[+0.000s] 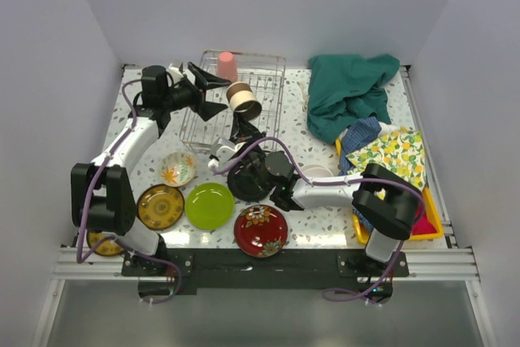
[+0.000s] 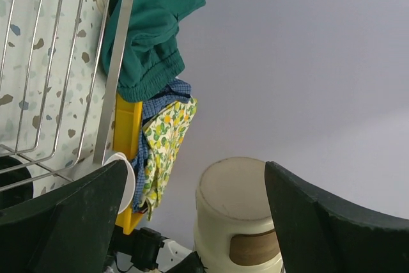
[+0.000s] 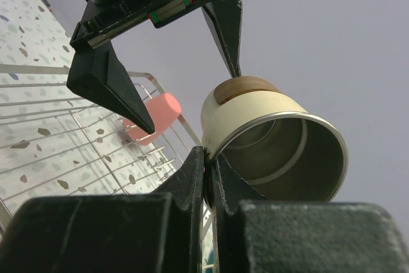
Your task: Load the mixed dishes into the dish rack
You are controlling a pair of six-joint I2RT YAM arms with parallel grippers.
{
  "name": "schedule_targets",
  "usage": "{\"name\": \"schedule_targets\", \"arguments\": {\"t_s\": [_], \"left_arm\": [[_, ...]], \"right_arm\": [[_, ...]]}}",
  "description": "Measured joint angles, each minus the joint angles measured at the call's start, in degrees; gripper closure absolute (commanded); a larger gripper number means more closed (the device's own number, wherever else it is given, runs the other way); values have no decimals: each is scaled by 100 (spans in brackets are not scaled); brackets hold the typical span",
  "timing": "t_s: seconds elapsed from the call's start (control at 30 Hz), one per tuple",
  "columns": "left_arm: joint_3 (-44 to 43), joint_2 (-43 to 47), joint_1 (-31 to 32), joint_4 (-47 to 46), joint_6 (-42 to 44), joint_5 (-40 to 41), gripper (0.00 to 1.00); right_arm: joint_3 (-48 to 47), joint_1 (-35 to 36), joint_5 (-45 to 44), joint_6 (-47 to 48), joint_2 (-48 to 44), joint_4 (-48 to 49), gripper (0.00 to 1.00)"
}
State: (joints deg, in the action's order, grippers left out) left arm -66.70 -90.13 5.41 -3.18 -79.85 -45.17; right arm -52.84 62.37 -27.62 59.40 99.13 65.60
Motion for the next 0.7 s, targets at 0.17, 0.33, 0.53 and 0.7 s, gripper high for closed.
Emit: {"name": "schedule_targets", "arguments": {"t_s": [0.17, 0.33, 0.53, 0.7], "left_arm": [[-28, 4, 107, 24, -15, 61, 8], [-203, 9, 120, 72, -15, 155, 10], [-334, 76, 133, 83, -4, 195, 12], [-315, 197, 199, 125, 59, 197, 13]], "right_arm": [[0, 0, -9, -138, 0, -146, 100], [0, 33, -26, -232, 0, -240, 100], [0, 63, -68, -278, 0, -426, 100], [-136, 63, -170, -267, 129, -435, 100]]}}
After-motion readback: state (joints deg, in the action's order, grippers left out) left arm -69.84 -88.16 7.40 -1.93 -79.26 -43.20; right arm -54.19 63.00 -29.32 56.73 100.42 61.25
